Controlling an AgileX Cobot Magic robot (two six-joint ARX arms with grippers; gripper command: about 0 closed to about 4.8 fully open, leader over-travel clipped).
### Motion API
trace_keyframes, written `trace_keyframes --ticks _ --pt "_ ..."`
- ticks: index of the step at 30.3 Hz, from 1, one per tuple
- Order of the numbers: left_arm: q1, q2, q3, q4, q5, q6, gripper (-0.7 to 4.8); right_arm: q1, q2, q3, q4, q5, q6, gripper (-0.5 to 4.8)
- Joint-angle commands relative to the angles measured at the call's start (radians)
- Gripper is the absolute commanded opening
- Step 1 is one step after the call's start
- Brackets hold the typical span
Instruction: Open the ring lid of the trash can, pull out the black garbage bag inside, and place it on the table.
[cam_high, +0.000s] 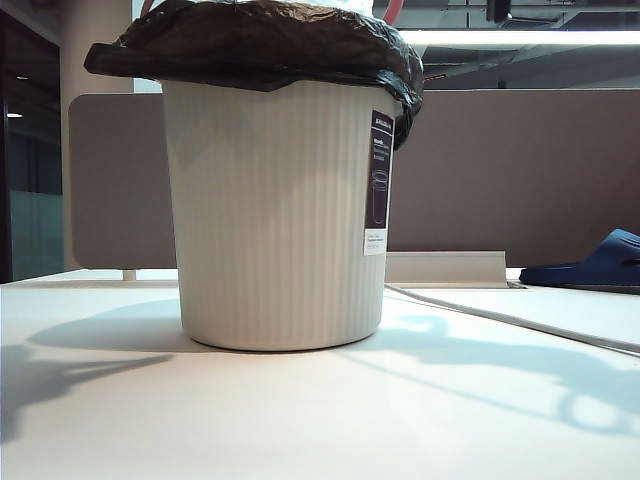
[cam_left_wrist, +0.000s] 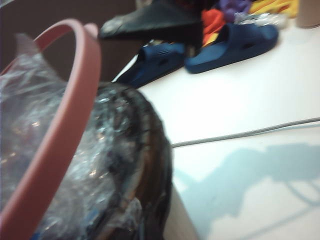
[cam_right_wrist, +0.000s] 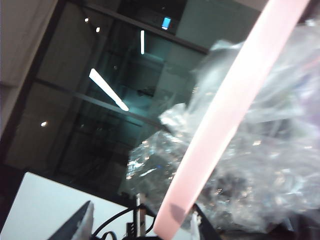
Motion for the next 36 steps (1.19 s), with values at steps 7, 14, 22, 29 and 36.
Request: trace_keyframes --ticks 7,14,22,29,36 --pt "-0.009 0.021 0.002 0.032 -0.078 0.125 -0.06 0.008 -0.004 0.005 0.034 0.004 0.019 2.43" --pt "-0.104 0.027 0.002 0.089 -0.218 0.225 -0.06 0.009 -0.004 0.005 0.037 0.004 0.027 2.43" --pt "-0.161 0.088 0.002 0.147 -0.381 0.255 -0.06 0.009 -0.004 0.005 0.089 0.004 0.072 2.43" --pt "-0.191 0.114 0.002 0.220 -0.467 0.302 -0.06 0.010 -0.004 0.005 0.096 -0.007 0.077 2.43" --pt "-0.198 0.114 0.002 0.222 -0.508 0.325 -0.06 0.009 -0.004 0.005 0.096 -0.007 0.070 2.43"
